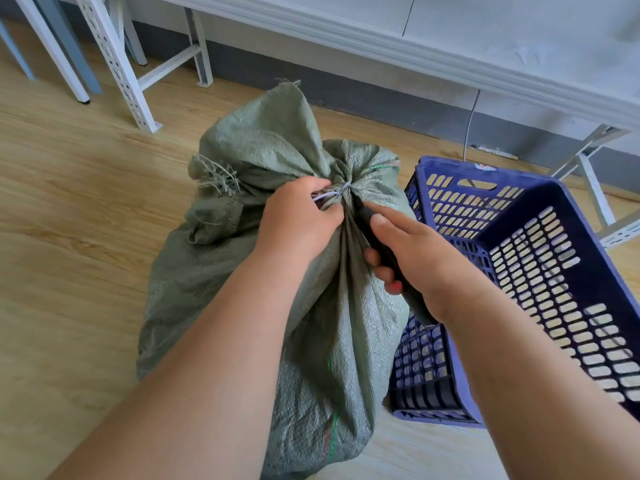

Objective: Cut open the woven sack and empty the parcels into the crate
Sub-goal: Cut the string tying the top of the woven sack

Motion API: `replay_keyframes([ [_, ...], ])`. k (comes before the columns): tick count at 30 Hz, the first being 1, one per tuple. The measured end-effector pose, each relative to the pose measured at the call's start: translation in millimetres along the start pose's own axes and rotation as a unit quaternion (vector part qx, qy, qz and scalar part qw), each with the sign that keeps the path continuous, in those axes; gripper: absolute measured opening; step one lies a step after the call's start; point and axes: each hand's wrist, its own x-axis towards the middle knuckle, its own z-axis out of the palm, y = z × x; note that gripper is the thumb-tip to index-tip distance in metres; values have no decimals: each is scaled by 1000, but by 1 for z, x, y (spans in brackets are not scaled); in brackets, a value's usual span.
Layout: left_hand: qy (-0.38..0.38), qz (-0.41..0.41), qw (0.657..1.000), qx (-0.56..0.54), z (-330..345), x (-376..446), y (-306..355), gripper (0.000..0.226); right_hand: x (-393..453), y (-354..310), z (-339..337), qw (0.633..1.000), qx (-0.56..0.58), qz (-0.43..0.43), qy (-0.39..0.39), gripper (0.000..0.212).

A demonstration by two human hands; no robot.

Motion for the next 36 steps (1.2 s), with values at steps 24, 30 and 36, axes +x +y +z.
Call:
replay_keyframes([
  [24,-37,1,993,-113,0,-1,-3,26,3,-5,-6,999,21,8,-28,30],
  [30,46,-25,992,-118,6,1,2,28,3,-8,-3,987,-132,-84,41,33],
  [36,67,-4,996,-65,8,2,4,26,1,3,-1,989,-116,-76,55,32],
])
